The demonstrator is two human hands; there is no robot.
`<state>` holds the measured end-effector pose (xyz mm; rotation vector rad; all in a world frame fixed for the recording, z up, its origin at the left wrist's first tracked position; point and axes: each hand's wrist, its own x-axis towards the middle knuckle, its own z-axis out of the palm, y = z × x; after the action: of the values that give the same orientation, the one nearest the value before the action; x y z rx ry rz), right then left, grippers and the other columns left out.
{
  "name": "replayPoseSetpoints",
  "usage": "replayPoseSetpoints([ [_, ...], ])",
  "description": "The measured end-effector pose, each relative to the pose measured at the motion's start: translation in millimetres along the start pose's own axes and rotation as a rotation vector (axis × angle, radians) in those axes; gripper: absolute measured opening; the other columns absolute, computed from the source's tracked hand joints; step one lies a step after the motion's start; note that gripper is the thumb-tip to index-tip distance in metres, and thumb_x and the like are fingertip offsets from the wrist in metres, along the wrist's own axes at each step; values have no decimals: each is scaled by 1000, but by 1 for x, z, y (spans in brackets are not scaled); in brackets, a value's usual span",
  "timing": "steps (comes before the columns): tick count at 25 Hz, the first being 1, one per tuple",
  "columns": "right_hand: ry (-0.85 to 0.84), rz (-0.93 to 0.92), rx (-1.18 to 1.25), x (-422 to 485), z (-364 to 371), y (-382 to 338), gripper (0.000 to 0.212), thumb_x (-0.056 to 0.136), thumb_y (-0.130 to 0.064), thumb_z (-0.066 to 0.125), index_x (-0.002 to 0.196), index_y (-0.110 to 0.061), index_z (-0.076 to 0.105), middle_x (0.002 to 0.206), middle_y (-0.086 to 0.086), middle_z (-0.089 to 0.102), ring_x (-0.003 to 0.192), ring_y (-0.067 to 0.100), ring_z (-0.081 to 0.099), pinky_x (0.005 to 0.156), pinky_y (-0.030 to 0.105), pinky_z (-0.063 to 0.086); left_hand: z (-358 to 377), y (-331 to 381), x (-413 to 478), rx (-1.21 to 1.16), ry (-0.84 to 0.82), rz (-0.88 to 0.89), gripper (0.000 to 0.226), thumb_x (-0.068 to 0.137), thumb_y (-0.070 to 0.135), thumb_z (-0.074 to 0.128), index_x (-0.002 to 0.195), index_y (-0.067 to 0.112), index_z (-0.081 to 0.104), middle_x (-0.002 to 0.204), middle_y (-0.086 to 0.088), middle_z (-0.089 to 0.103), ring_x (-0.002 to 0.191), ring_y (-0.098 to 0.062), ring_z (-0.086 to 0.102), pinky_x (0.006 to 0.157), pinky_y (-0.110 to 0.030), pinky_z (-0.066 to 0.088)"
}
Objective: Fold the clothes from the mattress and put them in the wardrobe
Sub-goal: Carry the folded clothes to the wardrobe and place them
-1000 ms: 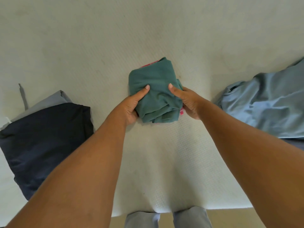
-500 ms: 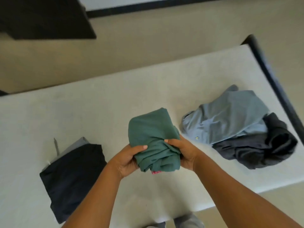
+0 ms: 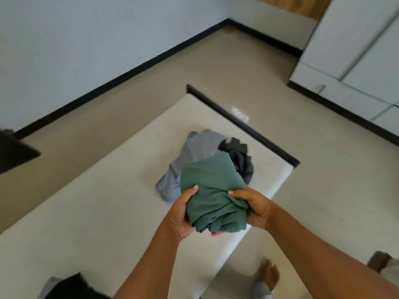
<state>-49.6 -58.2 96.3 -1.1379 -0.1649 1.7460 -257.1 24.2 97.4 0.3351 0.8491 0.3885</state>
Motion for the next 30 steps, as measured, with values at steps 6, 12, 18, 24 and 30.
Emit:
replayPoseSetpoints([
  [6,146,-74,223,-116,-164,-84,67,88,-43,73,140,-3,59,141,24,59,131,42,56,115,59,39,183,-90,82,122,-111,-147,54,95,32,67,141,5,59,141,-25,60,131,-45,56,114,-62,40],
  [12,263,-244,356,-193,-305,-152,58,96,-38,69,140,-2,58,139,25,60,130,42,57,113,58,42,353,-155,156,336,-161,-271,51,95,32,65,138,5,60,134,-25,65,124,-45,62,109,-59,46],
  [18,386,-333,389,-209,-399,-214,61,90,-37,76,139,-5,59,136,23,63,128,43,59,112,59,43,465,-177,241,469,-229,-355,53,94,41,68,133,5,65,130,-25,67,120,-44,65,109,-60,45],
  [24,527,-407,464,-213,-492,-309,67,85,-36,81,139,-4,58,136,24,63,127,44,59,111,60,43,589,-181,355,637,-329,-451,56,90,38,73,134,5,63,129,-24,68,118,-44,66,108,-59,47],
  [30,631,-529,569,-221,-577,-386,70,82,-37,83,138,-4,59,135,23,64,126,43,60,110,60,44,716,-191,442,773,-440,-513,55,91,43,72,132,7,65,127,-21,70,119,-41,67,110,-57,46],
])
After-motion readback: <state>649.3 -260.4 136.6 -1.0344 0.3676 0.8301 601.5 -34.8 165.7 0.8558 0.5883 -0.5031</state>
